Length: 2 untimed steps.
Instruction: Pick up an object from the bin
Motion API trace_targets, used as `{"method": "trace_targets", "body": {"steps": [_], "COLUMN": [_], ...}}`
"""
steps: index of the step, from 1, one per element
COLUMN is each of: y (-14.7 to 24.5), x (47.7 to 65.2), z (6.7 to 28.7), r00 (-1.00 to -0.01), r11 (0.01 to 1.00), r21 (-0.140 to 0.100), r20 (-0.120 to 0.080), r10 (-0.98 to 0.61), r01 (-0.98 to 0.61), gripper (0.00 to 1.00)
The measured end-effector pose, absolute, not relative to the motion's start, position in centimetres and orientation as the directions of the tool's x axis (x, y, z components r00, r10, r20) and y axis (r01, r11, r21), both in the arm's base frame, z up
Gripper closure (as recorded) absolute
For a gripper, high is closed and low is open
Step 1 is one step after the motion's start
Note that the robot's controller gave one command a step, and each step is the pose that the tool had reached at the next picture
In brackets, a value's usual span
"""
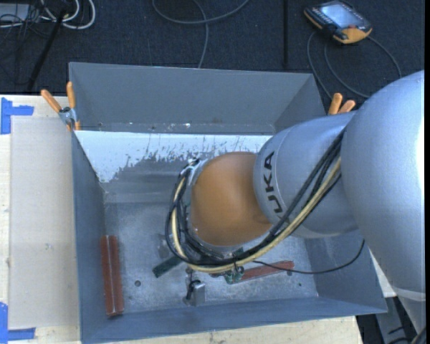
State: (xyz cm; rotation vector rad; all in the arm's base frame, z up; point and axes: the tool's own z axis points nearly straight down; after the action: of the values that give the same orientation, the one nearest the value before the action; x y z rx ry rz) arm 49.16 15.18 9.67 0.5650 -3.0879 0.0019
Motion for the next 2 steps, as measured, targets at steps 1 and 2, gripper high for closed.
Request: {"method": "trace_targets", "body": {"steps": [1,2], "y": [17.5,18.6], "x": [48.8,53.2], "z": [10.0,7.0], "r00": [-0.944,-0.966], "r11": [0.944,0.966], "r21": [0.001,0.001], "r20": [0.0,0.0], "r10": [-0.33,-0.26], "r01": [-0.33,-0.26], "gripper": [0.0,1.0]}}
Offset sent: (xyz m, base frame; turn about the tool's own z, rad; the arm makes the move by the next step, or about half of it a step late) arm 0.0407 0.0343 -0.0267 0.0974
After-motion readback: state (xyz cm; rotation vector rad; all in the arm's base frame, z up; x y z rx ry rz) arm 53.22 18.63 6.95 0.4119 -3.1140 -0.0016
